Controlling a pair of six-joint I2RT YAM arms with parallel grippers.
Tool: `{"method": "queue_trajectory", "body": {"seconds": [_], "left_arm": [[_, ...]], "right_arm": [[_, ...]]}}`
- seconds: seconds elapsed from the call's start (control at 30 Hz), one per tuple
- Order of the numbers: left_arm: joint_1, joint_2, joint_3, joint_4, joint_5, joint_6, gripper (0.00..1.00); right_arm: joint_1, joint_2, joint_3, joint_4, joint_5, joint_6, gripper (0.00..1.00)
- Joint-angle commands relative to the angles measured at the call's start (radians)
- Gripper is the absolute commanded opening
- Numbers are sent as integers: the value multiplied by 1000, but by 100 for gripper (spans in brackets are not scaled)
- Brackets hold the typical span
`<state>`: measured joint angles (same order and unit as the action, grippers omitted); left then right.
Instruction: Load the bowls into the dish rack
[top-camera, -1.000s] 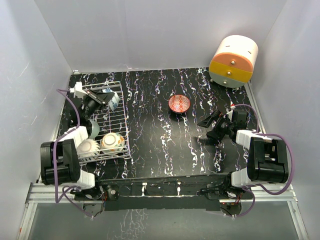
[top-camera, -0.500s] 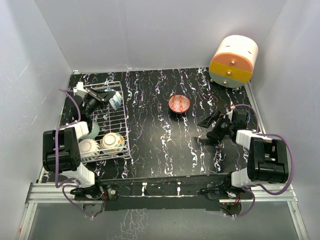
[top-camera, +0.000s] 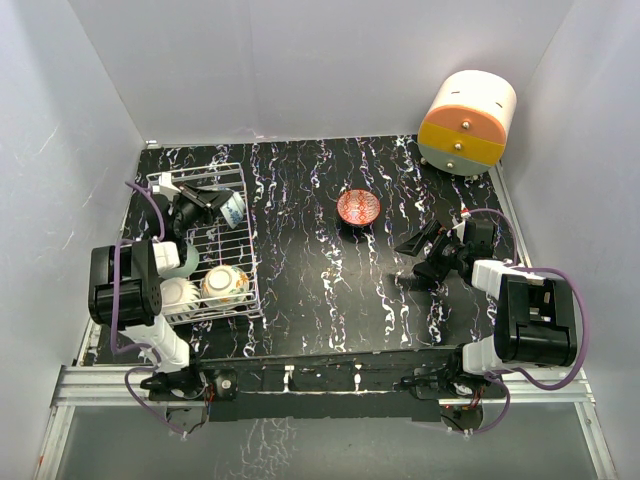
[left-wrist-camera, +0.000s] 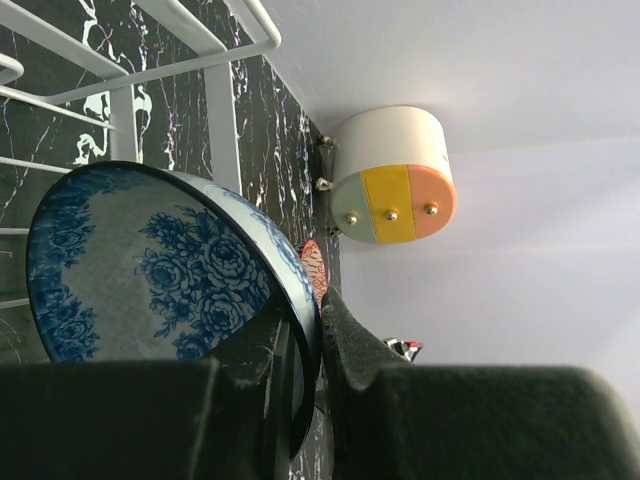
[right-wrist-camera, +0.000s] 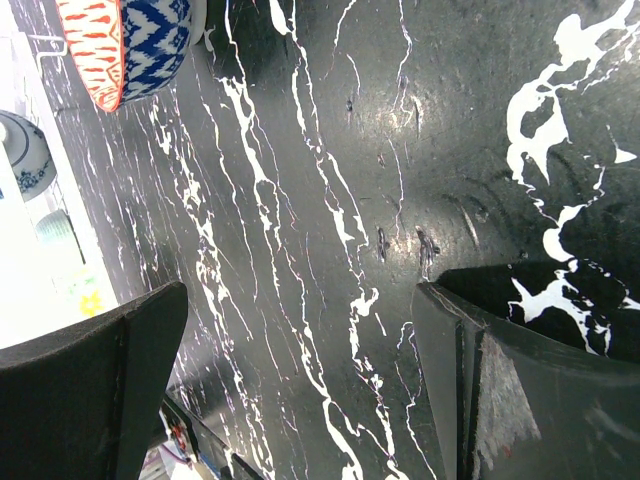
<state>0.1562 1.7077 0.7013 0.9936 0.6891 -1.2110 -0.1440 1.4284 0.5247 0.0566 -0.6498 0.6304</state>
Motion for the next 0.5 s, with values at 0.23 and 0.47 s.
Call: {"method": "queue_trajectory", "body": {"seconds": [0.23, 0.47], "left_arm": [[76, -120, -110, -217, -27, 147, 0], [102, -129, -204, -133, -18, 112, 2]], "right_arm": [[3, 3, -2, 65, -5, 1, 98], [4, -3, -3, 64, -8, 1, 98]]}}
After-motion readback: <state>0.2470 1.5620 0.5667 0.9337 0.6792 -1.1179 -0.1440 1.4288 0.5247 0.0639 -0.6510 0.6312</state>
